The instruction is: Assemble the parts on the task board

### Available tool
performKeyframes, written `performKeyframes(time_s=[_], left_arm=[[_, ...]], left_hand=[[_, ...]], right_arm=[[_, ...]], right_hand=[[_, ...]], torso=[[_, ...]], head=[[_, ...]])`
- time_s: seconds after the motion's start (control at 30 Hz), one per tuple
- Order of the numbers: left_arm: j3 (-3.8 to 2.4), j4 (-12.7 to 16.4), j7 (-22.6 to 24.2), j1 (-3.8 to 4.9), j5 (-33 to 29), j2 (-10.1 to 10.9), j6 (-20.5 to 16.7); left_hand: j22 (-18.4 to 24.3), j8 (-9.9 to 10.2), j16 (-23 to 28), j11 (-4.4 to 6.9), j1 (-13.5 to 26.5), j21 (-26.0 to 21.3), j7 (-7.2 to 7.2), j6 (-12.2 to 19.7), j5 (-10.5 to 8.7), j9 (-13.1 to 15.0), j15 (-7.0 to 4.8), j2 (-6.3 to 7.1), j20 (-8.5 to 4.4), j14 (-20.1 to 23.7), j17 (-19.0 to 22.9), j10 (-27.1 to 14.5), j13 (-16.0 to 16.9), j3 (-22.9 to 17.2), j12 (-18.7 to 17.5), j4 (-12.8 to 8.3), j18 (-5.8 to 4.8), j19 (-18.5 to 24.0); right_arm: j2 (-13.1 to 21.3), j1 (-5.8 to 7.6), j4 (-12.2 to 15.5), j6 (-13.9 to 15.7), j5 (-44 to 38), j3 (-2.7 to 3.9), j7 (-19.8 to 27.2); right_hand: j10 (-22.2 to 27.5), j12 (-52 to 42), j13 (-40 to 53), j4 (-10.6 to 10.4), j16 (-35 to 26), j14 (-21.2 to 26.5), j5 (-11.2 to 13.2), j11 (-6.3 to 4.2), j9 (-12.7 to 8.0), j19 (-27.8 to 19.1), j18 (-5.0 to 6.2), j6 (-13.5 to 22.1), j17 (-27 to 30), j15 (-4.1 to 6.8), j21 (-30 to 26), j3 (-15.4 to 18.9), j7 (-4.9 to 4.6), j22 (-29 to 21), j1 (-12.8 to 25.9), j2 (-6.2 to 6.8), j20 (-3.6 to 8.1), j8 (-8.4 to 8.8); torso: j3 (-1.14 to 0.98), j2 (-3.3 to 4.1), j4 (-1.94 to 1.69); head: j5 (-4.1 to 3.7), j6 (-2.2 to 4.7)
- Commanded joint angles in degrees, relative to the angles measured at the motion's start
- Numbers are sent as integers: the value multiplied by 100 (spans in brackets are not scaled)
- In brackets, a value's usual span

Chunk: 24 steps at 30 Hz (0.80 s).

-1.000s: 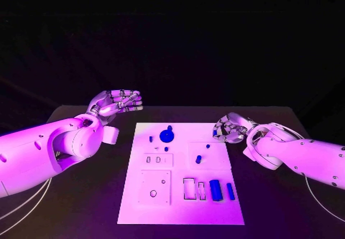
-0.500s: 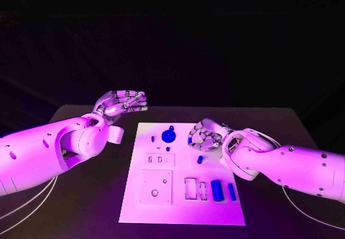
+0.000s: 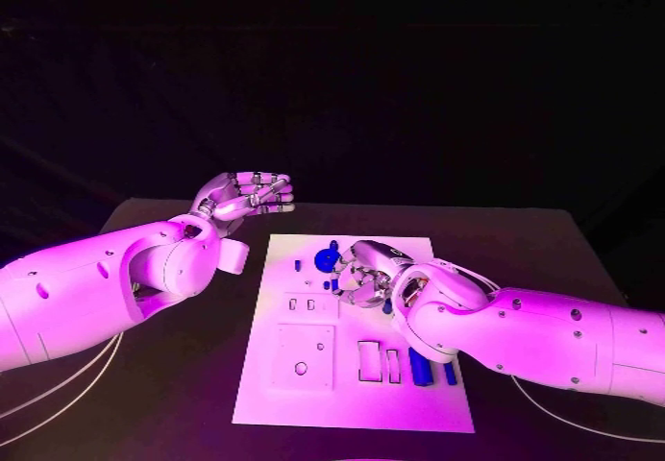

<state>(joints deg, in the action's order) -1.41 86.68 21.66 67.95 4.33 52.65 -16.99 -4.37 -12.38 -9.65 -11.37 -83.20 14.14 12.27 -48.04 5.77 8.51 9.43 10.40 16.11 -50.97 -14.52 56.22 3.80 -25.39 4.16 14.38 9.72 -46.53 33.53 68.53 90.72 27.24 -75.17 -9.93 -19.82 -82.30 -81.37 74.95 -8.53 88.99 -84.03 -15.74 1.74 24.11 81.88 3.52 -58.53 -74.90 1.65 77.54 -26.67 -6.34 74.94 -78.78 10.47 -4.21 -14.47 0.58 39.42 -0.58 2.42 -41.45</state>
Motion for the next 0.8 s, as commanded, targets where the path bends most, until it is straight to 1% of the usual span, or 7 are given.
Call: performKeyframes(time_s=[0.03,0.17,0.2,0.27,0.43,0.53,0.8], left_arm=[[-4,5,2,5,8,-22,107],[-3,7,-2,5,8,-26,107],[-3,8,-3,5,8,-27,107],[-3,10,-5,5,8,-28,108],[-2,14,-9,6,8,-30,112],[-2,17,-13,6,9,-30,114],[-2,17,-22,6,13,-27,119]], left_hand=[[8,34,26,-26,6,-19,212,38,-33,-6,33,12,5,26,-5,-21,1,-36,-30,-4,74,25],[8,34,26,-26,6,-19,212,38,-33,-6,33,12,5,26,-5,-21,1,-36,-30,-4,74,25],[9,36,29,-27,6,-20,212,40,-31,-6,34,10,6,28,-6,-23,1,-38,-31,-5,74,25],[9,36,29,-27,6,-20,212,40,-31,-6,34,10,6,28,-6,-23,1,-38,-31,-5,74,25],[9,36,29,-27,6,-20,212,40,-31,-6,34,10,6,28,-6,-23,1,-38,-31,-5,74,25],[9,36,29,-27,6,-20,212,40,-31,-6,34,10,6,28,-6,-23,1,-38,-31,-5,74,25],[10,37,35,-27,3,-21,212,42,-29,-7,36,6,6,30,-7,-26,0,-43,-31,-8,74,27]], right_arm=[[-96,-61,-63,-42,-467,-2,-245],[-225,-126,-154,-26,-595,-5,-285],[-265,-147,-180,-13,-634,-6,-297],[-310,-171,-203,6,-669,-7,-305],[-400,-226,-223,50,-761,-10,-310],[-448,-259,-243,78,-834,-12,-325],[-526,-331,-298,90,-950,-18,-362]], right_hand=[[-28,-27,466,-2,33,-550,-16,-1,52,29,-14,-52,-1301,37,32,-44,10,373,33,-13,-3,-75],[-27,-24,464,-4,34,-551,-15,-2,54,28,-13,-52,-1305,38,28,-44,10,370,42,-9,-2,-79],[-26,-21,460,-8,31,-549,-14,-4,57,27,-12,-50,-1296,40,25,-45,11,367,59,-4,0,-85],[-27,-22,462,-14,32,-549,-13,-4,59,27,-12,-45,-1296,41,24,-46,12,367,77,0,2,-90],[-27,-19,460,-23,31,-549,-13,-5,61,29,-12,-39,-1296,42,23,-48,13,367,99,3,4,-96],[-29,-21,462,-29,34,-551,-13,-6,64,33,-13,-37,-1303,43,27,-49,14,372,116,5,5,-101],[-24,-12,454,-49,31,-549,-11,-8,69,31,-12,-20,-1296,46,18,-45,16,367,175,31,9,-114]], torso=[[-6,5,-4],[-11,12,10],[-11,13,13],[-13,14,16],[-15,17,9],[-9,13,5],[-5,8,0]], head=[[33,-25],[56,-45],[70,-60],[77,-64],[77,-89],[75,-100],[91,-127]])
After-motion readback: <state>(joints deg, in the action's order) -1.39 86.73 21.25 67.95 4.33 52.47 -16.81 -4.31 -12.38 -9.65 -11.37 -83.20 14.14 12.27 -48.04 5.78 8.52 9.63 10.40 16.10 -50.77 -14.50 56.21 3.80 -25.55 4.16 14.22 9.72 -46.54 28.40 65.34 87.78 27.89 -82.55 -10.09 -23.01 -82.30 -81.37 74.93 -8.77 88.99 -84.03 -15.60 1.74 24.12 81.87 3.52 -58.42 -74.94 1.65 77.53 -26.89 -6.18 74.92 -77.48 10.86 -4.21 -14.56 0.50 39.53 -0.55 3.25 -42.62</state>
